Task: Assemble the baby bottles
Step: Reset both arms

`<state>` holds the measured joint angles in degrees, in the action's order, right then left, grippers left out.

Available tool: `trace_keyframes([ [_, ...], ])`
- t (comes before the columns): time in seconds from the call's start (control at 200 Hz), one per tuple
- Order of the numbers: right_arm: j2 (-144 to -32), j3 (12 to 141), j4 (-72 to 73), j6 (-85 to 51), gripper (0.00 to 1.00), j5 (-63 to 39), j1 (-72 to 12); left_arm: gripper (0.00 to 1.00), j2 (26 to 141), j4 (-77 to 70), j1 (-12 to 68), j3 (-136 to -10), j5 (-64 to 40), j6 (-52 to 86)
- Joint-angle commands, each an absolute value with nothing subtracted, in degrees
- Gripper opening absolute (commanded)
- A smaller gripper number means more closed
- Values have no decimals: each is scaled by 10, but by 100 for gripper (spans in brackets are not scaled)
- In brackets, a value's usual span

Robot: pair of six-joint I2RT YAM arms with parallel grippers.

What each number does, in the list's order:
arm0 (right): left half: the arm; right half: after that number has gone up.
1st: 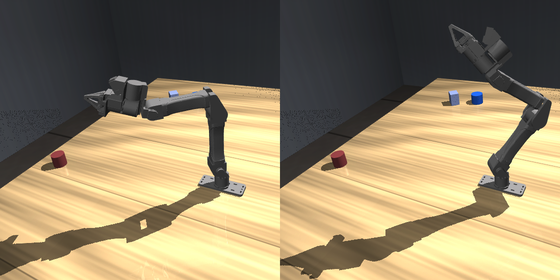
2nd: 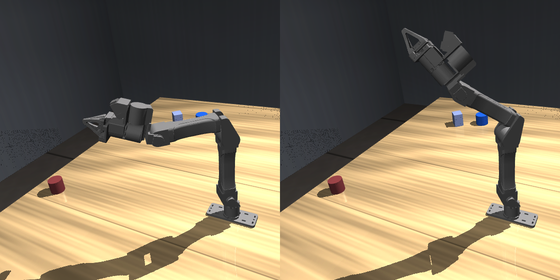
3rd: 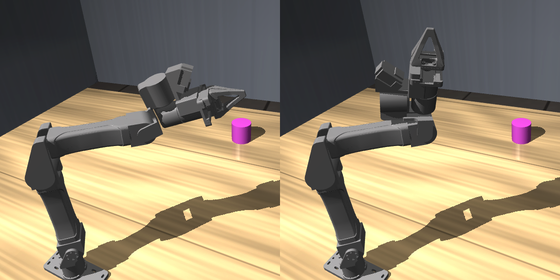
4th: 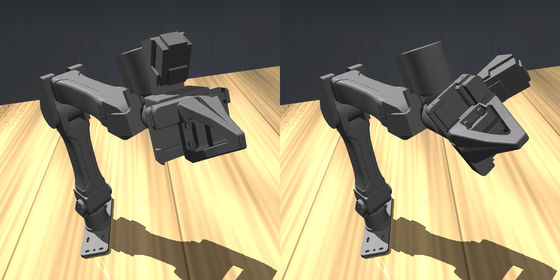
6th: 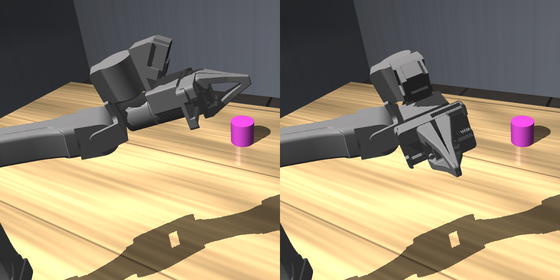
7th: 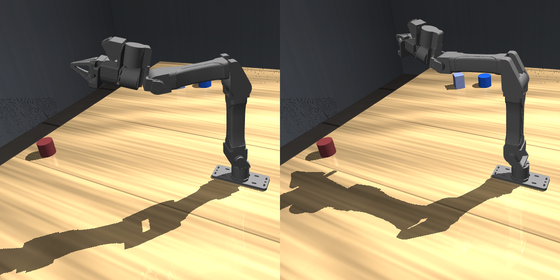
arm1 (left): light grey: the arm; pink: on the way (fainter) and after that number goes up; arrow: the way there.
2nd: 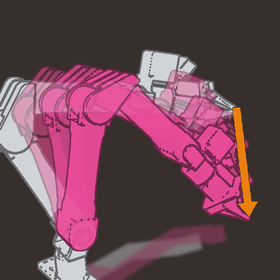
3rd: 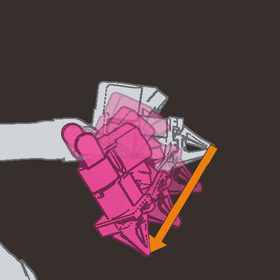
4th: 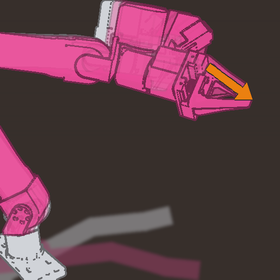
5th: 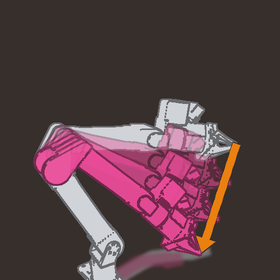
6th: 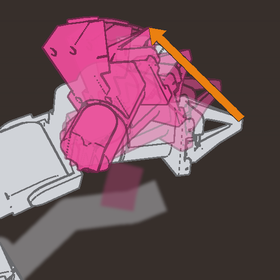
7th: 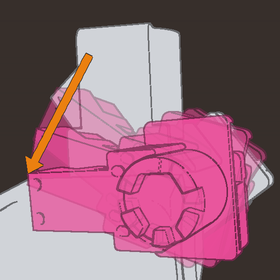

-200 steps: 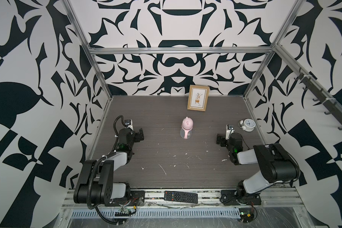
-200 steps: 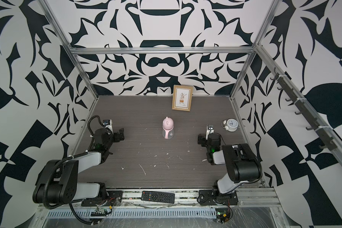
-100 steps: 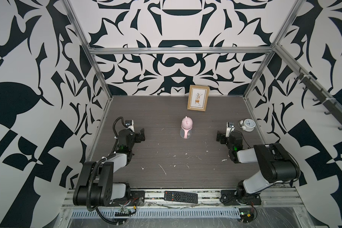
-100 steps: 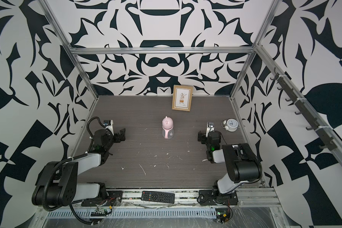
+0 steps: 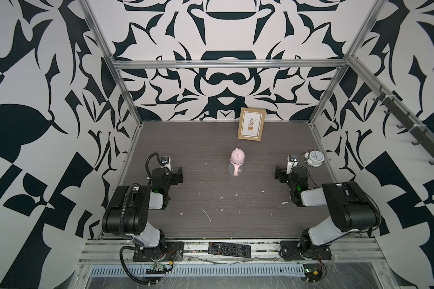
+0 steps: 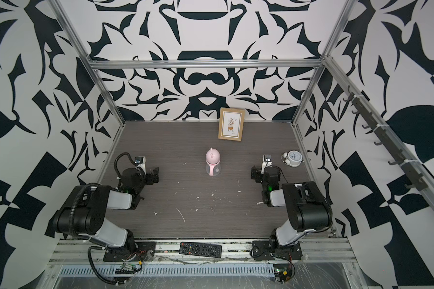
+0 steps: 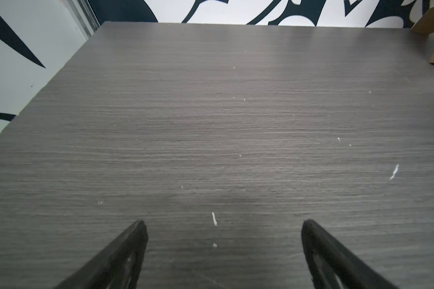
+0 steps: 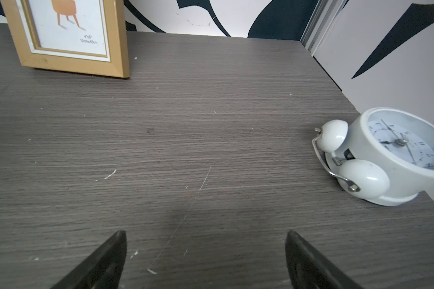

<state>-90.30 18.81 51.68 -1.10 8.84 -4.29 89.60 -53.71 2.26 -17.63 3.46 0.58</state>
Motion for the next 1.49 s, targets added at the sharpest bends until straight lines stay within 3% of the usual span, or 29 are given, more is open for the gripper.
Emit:
trace_keyframes([
  [0.0,-889,200,527,-11,100,95,-42,99,895,-539,22,-206,48,10],
  [0.045,-890,200,528,-11,100,95,-42,99,881,-481,22,-222,46,17],
  [0.13,-890,199,528,-11,100,95,-42,99,905,-560,22,-204,51,6],
  [0.215,-891,200,527,-11,100,94,-41,99,888,-506,22,-217,47,15],
  [0.795,-890,205,520,2,100,62,-41,100,895,-540,22,-206,48,12],
  [1.085,-890,203,522,8,100,43,-42,100,894,-519,22,-216,-21,-16],
  [1.22,-890,200,528,13,100,22,-41,99,893,-531,6,-209,-100,-26],
  [1.295,-891,201,527,13,100,28,-41,100,894,-528,4,-211,-95,-24],
  [1.36,-891,204,520,-7,100,82,-41,100,897,-517,5,-219,-18,10],
  [1.49,-891,202,524,-7,99,85,-41,99,895,-522,9,-215,-13,4],
])
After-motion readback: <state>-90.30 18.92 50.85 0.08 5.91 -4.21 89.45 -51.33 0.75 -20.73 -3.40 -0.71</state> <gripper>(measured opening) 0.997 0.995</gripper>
